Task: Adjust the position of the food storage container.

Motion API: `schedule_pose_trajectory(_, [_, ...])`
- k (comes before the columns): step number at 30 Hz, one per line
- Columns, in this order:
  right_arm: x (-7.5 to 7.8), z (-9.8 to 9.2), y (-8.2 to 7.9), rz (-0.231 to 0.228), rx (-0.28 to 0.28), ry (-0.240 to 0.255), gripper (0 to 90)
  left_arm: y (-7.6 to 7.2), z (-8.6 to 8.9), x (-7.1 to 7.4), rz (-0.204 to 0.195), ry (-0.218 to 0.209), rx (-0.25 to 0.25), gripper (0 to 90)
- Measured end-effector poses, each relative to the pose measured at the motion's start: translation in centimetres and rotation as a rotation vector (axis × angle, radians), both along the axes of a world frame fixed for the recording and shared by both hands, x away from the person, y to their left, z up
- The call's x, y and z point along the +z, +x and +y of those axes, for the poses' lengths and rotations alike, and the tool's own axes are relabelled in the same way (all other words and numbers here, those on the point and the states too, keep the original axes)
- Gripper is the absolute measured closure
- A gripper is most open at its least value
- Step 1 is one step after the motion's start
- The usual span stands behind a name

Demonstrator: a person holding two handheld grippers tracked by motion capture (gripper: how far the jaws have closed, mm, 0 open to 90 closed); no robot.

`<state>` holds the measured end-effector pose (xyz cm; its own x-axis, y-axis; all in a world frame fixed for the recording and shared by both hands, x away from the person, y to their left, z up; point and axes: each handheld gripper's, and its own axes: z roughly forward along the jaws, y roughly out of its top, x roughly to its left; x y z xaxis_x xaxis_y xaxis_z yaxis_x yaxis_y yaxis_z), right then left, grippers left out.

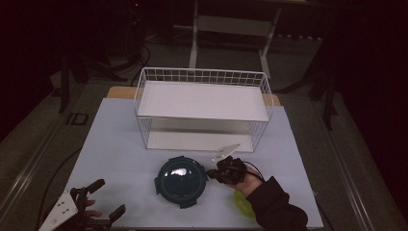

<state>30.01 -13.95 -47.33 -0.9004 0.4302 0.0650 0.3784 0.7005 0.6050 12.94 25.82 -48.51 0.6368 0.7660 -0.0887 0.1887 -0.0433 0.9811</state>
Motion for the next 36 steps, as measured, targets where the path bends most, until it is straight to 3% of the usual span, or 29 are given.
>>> schedule_pose_trajectory(5, [-0.4,0.3,-0.1,0.009,-0.007,-0.032,90.0,0.0,0.0,0.0,0.0,0.0,0.0,0.0])
schedule_pose_trajectory(11, [-0.3,0.7,-0.4,0.024,0.005,-0.023,90.0,0.0,-0.1,0.0,0.002,0.002,-0.004,0.0])
schedule_pose_trajectory(19, [-0.1,2.1,-1.1,0.026,0.067,-0.036,90.0,0.0,-0.1,0.0,0.002,0.003,-0.005,0.0])
schedule_pose_trajectory(30, [0.0,2.7,-0.8,0.015,0.052,-0.049,90.0,0.0,-0.1,0.0,0.003,0.005,-0.01,0.0])
schedule_pose_trajectory(36, [0.0,3.7,-1.0,0.013,0.077,-0.055,90.0,0.0,-0.2,0.0,0.001,0.01,-0.013,0.0])
